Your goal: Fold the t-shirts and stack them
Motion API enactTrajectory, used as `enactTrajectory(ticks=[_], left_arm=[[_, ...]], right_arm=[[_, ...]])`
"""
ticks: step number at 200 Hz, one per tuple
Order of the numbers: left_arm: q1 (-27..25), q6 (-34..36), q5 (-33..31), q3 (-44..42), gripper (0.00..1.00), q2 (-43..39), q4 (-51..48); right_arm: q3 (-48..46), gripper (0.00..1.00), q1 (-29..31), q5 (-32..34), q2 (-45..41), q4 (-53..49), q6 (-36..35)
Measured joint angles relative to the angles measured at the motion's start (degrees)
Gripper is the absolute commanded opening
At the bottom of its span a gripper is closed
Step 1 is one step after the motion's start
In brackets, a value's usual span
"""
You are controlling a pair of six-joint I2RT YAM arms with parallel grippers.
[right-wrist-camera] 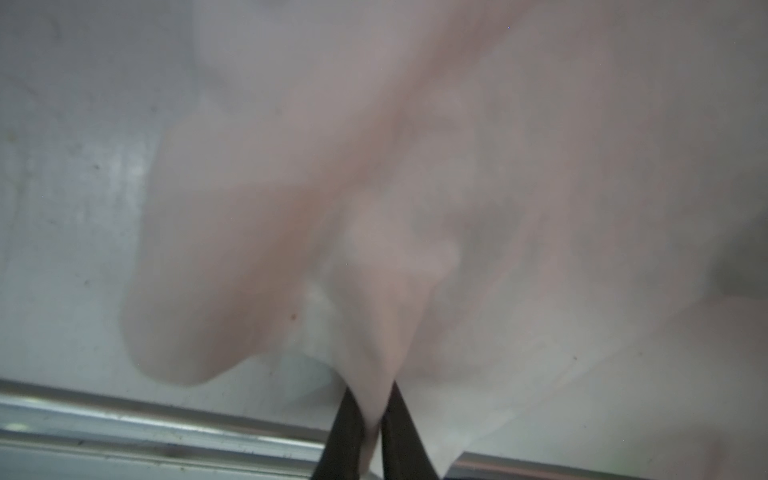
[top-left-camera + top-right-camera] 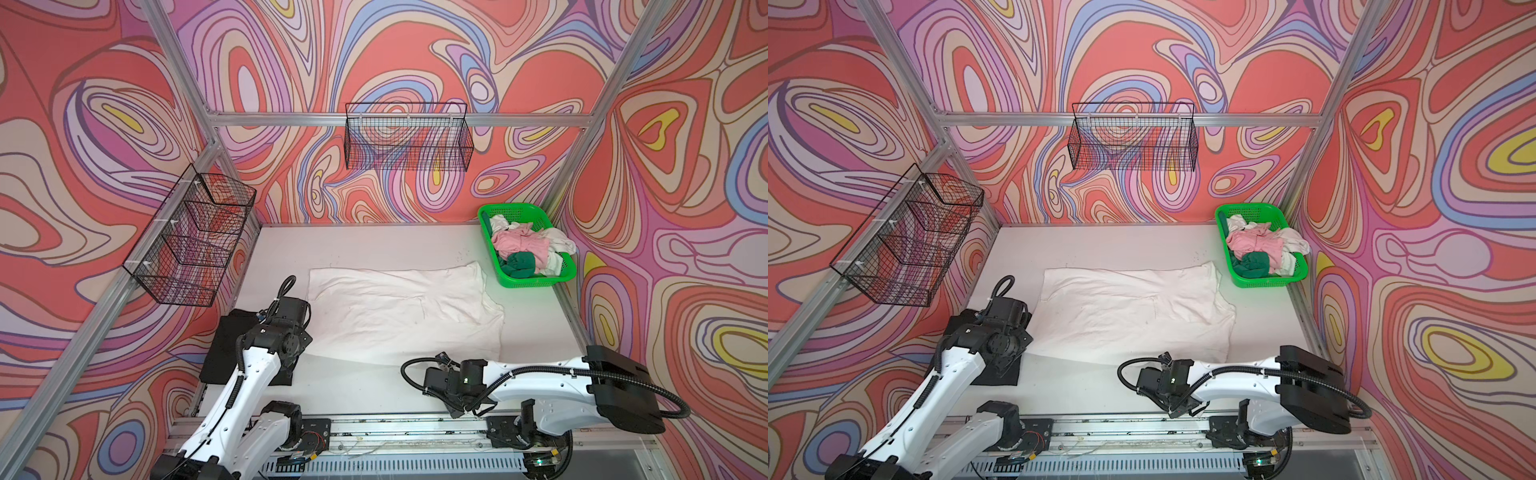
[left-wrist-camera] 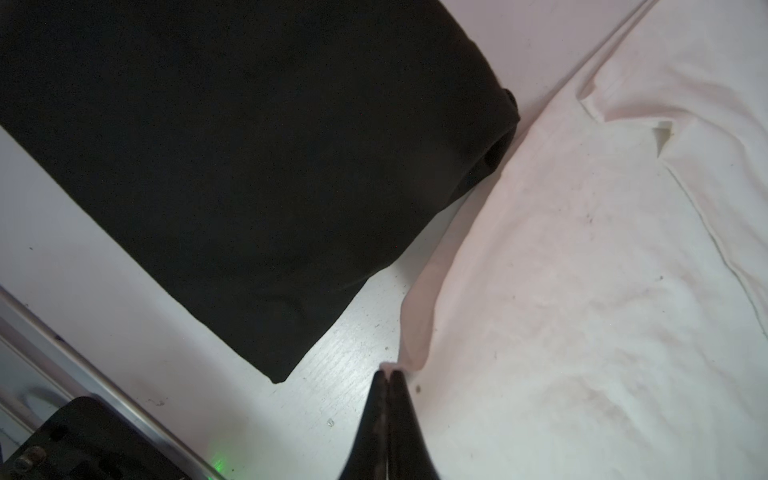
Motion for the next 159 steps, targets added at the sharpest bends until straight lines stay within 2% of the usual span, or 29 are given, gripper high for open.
enactTrajectory(ticks=[48,116,137,159], left_arm=[[0.0,0.02,-0.2,0.0,0.0,0.52,0.17],[0.0,0.2,-0.98,0.0,0.0,2.86,0.83],[0.0,0.2,-1.4,0.15,0.0,3.8,1.05],[0.0,0.17,-1.68,0.92,0.0,5.11,1.11]], right_arm=[[7.85,0.0,0.0,1.88,-4.85,-4.85,0.37],[17.92,0.0,-0.35,10.19,-7.72,-12.85,0.07],[20.76,0.0,-2.34,12.61,-8.46,-13.81,-1.36],[23.32,0.0,-7.02,13.88,-9.9,-13.6,-4.31]])
